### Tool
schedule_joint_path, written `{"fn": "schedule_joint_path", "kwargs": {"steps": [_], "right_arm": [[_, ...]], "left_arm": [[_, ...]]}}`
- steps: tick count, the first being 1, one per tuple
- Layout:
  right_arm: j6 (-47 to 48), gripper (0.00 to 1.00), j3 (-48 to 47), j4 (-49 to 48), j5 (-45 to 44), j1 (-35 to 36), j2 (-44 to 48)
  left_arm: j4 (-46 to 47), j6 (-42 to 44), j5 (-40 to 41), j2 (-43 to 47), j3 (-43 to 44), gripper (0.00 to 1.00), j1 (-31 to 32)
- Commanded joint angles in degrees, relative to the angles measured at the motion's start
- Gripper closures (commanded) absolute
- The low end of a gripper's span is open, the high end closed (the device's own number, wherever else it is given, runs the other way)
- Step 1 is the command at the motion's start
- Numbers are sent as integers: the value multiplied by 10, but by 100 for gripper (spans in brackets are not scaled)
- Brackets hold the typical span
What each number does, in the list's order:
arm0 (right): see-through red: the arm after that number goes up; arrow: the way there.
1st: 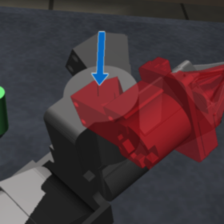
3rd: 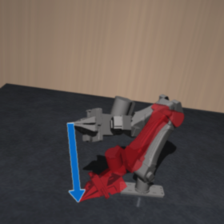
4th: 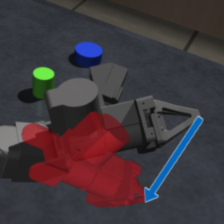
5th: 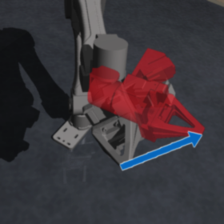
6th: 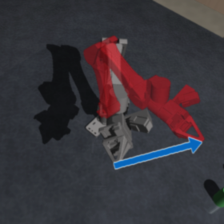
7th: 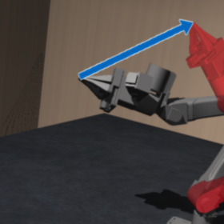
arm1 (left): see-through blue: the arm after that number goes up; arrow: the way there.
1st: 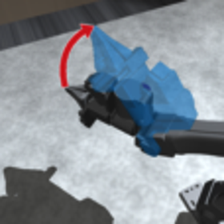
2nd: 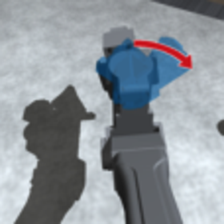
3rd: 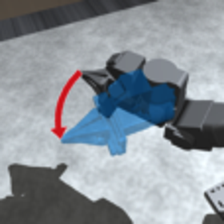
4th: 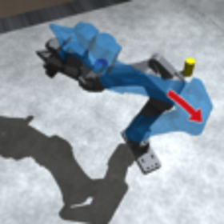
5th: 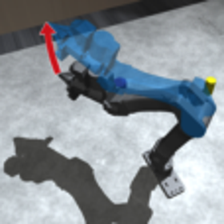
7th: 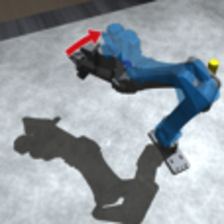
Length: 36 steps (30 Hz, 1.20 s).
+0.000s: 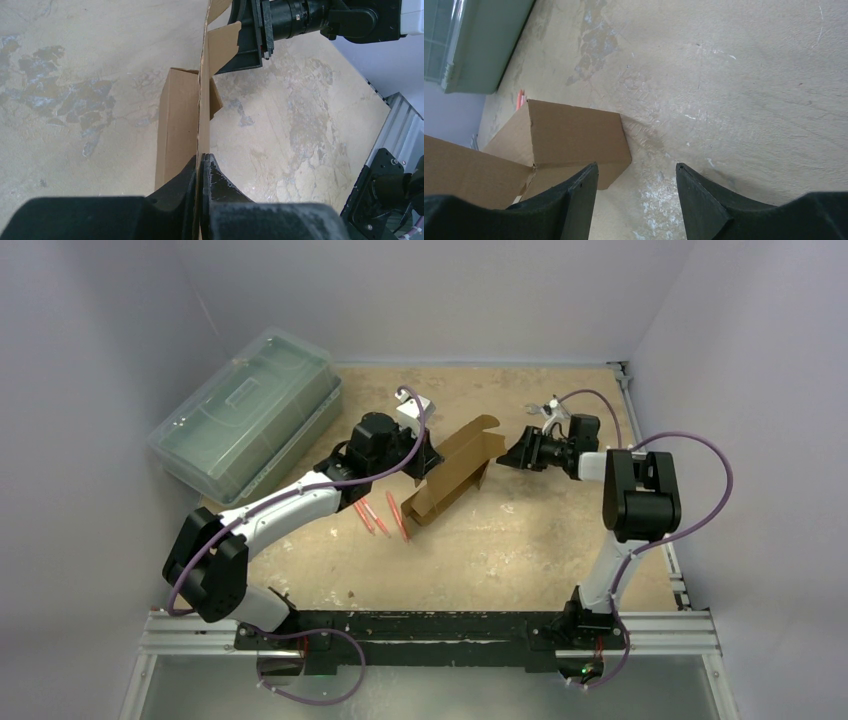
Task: Fold the paper box
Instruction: Fold the paper box at the center of the board.
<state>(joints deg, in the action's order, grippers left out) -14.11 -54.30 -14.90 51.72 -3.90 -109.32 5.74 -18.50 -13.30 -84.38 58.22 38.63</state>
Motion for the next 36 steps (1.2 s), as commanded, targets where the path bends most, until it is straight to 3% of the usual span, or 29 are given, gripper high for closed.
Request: {"fn": "schedule_joint_path", "kwargs": {"steps": [1, 16, 28, 36], "right_arm": [[-5, 38, 5, -31, 13, 0, 24], [-17, 29, 42, -101, 65, 2, 61], [38, 35, -2, -2, 19, 23, 48], [12, 34, -9, -12, 83, 22, 47]], "left_arm": [[10, -6, -7, 2, -6, 100, -5], [17, -16, -17, 1, -4, 100, -11], [17, -20, -25, -5, 0, 100, -16], [15, -23, -27, -5, 1, 100, -18]]}}
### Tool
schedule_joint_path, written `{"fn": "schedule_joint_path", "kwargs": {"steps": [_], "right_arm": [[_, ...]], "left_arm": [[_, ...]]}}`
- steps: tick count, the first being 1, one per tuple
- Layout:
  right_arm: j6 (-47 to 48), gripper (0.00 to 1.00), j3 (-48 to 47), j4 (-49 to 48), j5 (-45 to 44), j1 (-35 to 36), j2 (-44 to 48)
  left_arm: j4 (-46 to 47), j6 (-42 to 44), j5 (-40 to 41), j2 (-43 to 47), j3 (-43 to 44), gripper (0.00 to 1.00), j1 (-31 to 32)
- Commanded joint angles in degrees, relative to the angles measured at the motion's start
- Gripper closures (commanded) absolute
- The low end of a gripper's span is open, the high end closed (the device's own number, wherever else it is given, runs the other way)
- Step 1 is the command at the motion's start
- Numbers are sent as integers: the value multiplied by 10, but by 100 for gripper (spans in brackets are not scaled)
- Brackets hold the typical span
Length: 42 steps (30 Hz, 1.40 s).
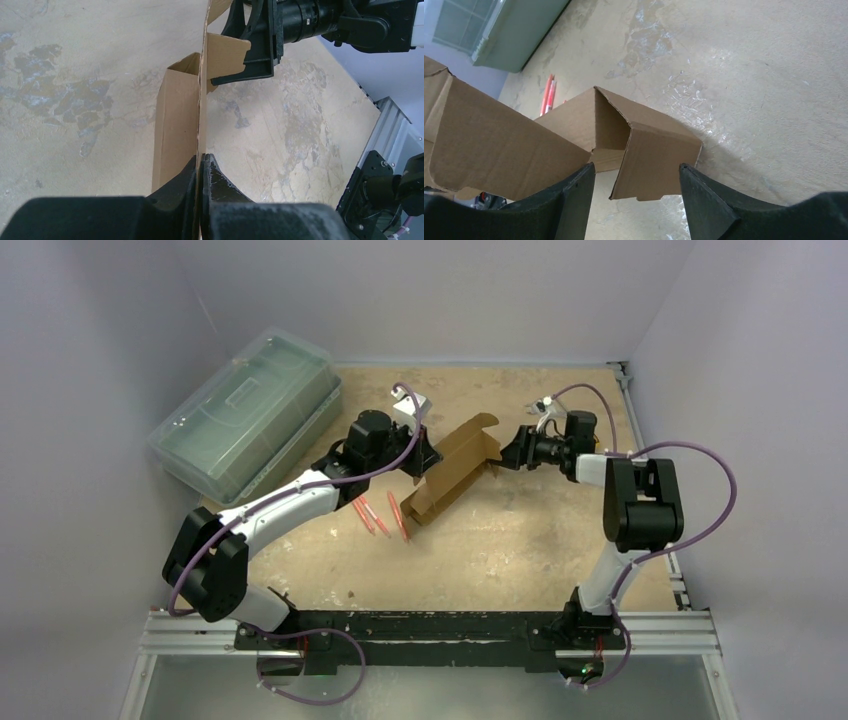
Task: Fold the paper box
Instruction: Fold the paper box at the center of the board.
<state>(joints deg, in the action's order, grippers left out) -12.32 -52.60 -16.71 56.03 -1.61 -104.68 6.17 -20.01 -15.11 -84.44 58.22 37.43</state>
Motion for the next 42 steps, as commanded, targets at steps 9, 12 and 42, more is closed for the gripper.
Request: {"fn": "schedule_joint_path", "kwargs": {"steps": [9, 12, 42], "right_arm": [[16, 36, -16, 63, 41, -9, 16], [16, 36, -11, 75, 40, -18, 21], [-18, 86, -172, 61, -103, 5, -85]], "left_arm": [[13, -10, -11, -7, 3, 100, -7], [13, -10, -11, -8, 4, 100, -6], [-1, -5, -10, -18, 15, 100, -7]]}}
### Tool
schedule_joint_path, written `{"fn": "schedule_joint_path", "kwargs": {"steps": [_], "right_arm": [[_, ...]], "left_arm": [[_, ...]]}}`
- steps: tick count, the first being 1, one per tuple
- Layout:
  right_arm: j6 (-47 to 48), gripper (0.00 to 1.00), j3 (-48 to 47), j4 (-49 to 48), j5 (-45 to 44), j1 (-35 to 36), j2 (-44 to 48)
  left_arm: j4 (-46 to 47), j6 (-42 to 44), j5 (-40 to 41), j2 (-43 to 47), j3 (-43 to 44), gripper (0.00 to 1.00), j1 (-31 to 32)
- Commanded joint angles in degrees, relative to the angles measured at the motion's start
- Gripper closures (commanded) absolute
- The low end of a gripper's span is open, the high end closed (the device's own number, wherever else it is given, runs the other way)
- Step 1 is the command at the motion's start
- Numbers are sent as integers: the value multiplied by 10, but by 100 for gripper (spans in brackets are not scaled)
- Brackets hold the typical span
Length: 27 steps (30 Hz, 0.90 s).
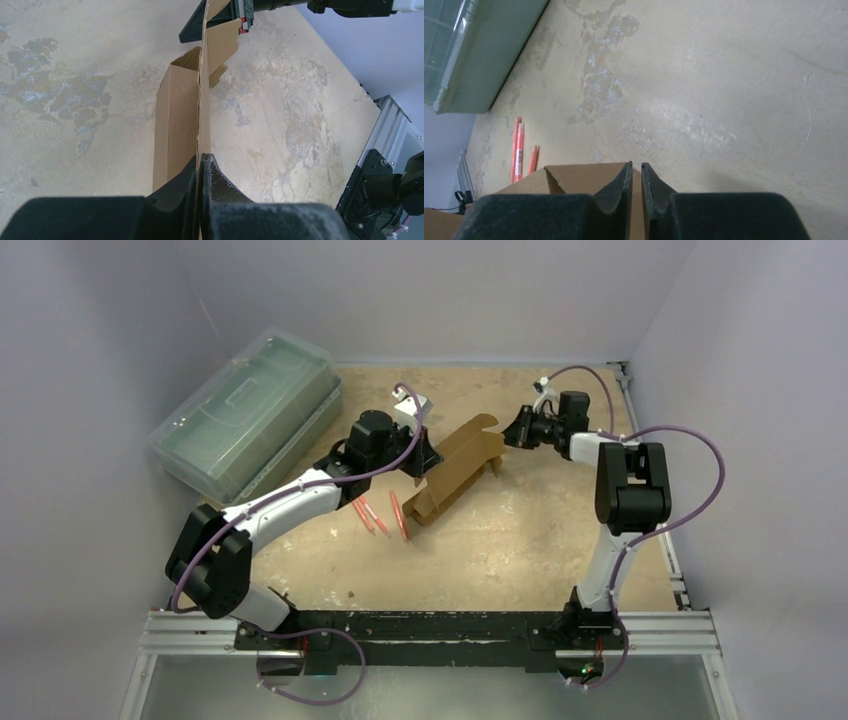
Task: Fold the paper box
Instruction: Fold the paper box at the center of the board.
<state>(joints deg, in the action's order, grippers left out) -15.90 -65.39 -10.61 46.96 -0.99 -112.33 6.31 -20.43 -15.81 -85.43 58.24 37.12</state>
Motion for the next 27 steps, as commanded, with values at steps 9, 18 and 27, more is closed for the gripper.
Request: {"fn": "schedule_joint_path", "kwargs": {"steps": [9, 18, 27], "right_arm": [[80, 86, -14, 47, 54, 6, 13], [108, 74, 11, 55, 82, 6, 41], [140, 62, 5, 80, 81, 26, 45]], "left_arm": [[1, -1, 8, -5, 15, 100, -3], [4, 0, 9, -5, 18, 100, -3], [-2, 1, 23, -3, 21, 100, -5]]}}
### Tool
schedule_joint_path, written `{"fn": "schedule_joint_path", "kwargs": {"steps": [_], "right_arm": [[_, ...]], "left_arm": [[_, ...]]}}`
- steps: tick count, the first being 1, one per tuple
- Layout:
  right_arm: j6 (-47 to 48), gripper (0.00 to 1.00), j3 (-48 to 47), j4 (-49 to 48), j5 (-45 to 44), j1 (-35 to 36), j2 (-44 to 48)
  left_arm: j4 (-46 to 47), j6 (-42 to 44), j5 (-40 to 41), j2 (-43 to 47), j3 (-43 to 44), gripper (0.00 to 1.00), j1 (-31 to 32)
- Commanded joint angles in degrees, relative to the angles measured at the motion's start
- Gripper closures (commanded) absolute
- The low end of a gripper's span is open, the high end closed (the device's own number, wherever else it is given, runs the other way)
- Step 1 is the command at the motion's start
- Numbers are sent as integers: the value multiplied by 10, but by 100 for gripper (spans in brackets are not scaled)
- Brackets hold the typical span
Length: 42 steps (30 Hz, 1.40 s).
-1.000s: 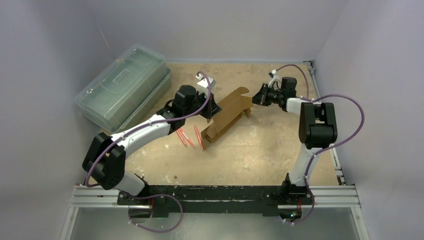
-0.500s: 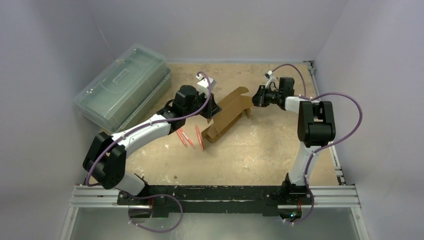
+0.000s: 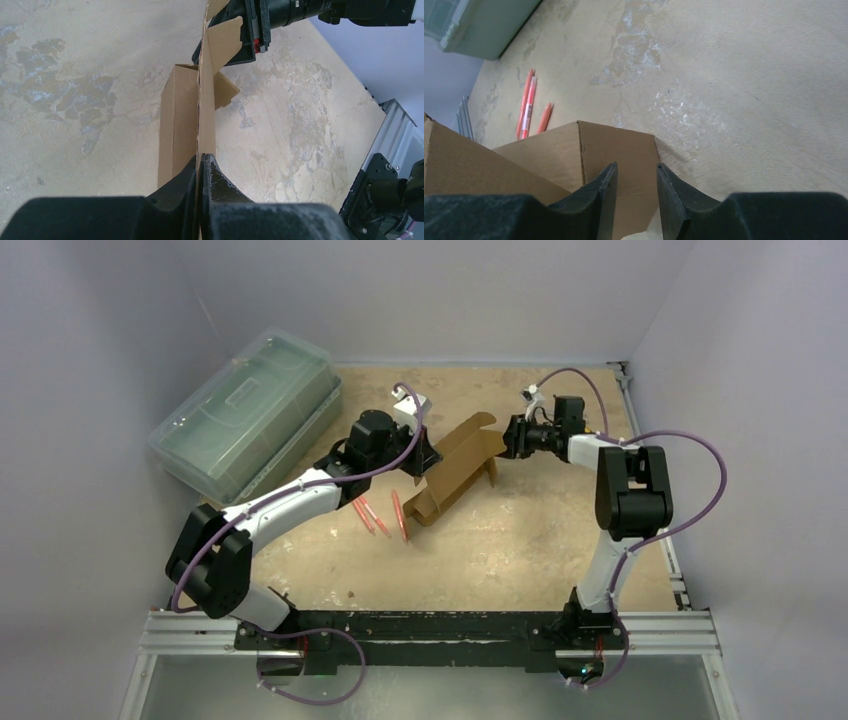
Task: Fold the paper box
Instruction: Fold the paper box at the center of the board.
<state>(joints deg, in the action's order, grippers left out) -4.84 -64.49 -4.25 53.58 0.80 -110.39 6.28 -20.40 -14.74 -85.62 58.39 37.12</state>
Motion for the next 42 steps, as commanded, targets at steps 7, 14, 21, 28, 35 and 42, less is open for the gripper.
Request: {"fn": "schedule_joint_path", "kwargs": {"steps": [7, 14, 21, 28, 35, 42], "right_arm": [[39, 57, -9, 27, 22, 10, 22], [44, 50, -12, 30, 29, 12, 18], [39, 51, -34, 33, 4, 32, 6], [41, 52, -75, 66, -27, 53, -10], [45, 52, -109, 93, -46, 66, -24], [44, 53, -119, 105, -81, 81, -33]], "left_arm": [[14, -16, 3, -4, 16, 100, -15], [35, -38, -29, -8, 8, 100, -35], [35, -43, -59, -23, 10, 100, -54], [31, -46, -80, -29, 10, 100, -80], [25, -43, -87, -41, 14, 100, -112], [29, -42, -83, -58, 12, 100, -134]]}}
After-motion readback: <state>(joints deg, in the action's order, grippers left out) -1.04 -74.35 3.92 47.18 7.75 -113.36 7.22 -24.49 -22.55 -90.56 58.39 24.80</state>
